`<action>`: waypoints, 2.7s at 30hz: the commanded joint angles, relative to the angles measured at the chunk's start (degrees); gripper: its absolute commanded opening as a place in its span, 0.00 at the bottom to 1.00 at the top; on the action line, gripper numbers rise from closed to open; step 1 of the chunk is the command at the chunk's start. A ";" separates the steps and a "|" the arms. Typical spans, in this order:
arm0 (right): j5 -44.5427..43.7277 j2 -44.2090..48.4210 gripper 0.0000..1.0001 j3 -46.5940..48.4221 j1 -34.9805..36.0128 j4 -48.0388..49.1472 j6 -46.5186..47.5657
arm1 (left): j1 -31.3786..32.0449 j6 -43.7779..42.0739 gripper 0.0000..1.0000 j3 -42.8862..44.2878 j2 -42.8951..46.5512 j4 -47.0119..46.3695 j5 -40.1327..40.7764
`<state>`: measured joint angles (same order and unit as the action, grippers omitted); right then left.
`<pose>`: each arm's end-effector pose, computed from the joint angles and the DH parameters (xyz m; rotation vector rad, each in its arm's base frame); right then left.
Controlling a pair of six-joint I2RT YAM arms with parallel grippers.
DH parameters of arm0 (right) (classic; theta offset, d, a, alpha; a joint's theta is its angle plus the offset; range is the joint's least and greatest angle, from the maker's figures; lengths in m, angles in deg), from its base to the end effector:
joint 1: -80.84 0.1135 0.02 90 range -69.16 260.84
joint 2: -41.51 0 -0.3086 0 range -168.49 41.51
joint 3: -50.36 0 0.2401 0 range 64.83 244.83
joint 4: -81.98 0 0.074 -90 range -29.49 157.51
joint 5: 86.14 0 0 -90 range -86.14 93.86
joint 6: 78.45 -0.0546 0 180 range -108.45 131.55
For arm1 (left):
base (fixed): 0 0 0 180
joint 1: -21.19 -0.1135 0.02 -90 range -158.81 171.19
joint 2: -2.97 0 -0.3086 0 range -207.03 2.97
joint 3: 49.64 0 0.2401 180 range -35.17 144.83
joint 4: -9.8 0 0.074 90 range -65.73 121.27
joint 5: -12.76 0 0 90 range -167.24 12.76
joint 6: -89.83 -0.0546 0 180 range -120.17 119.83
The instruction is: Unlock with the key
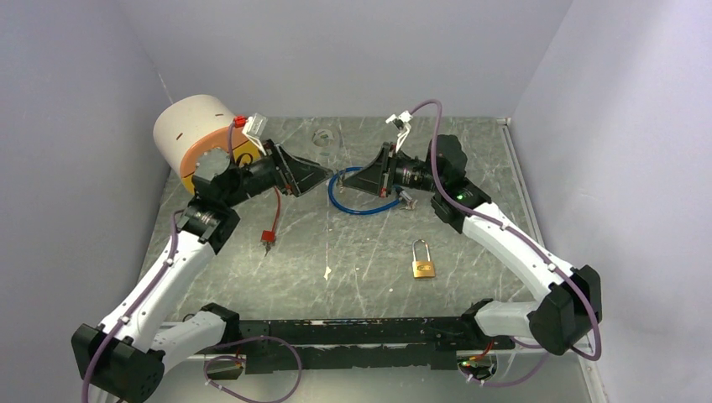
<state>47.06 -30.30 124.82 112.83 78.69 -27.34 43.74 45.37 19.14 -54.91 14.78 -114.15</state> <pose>0.2154 0.1786 0.4165 -0.5580 1.7242 1.5120 0.1802 -0.1103 0.4324 0.2549 1.6438 -1.4000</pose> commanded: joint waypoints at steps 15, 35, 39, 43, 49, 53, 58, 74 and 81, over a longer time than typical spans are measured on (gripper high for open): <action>11.10 -5.38 0.00 11.38 2.09 -15.94 14.13 | 0.13 -8.32 0.39 10.03 -7.17 7.23 -19.84; 13.99 -7.58 0.00 13.44 2.88 -19.81 17.19 | 0.13 -17.14 0.51 11.62 -9.21 19.40 -17.77; 13.46 -7.89 0.00 13.66 3.15 -20.36 17.62 | 0.13 -18.81 0.49 12.50 -9.93 22.28 -15.68; 11.31 -7.93 0.00 13.84 3.25 -20.75 18.11 | 0.13 -19.78 0.50 13.55 -10.15 24.85 -12.56; 9.42 -8.53 0.00 14.31 3.21 -21.20 18.52 | 0.13 -21.40 0.57 14.80 -10.44 27.98 -11.14; 10.76 -9.11 0.00 14.82 3.26 -21.44 18.71 | 0.13 -22.56 0.55 14.82 -11.09 28.64 -13.14; 11.78 -9.57 0.00 15.40 3.41 -21.99 19.21 | 0.13 -23.53 0.33 15.21 -12.02 28.50 -18.20; 13.97 -9.91 0.00 15.90 3.48 -25.45 22.39 | 0.13 -23.93 0.41 13.68 -10.85 26.26 -19.86; 14.43 -9.89 0.00 15.69 3.46 -26.35 23.01 | 0.13 -23.99 0.22 13.06 -10.49 25.45 -20.64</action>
<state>59.89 -40.29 137.97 116.17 52.09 -6.19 43.82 22.31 31.59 -66.72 41.92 -132.73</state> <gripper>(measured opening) 0.009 0.266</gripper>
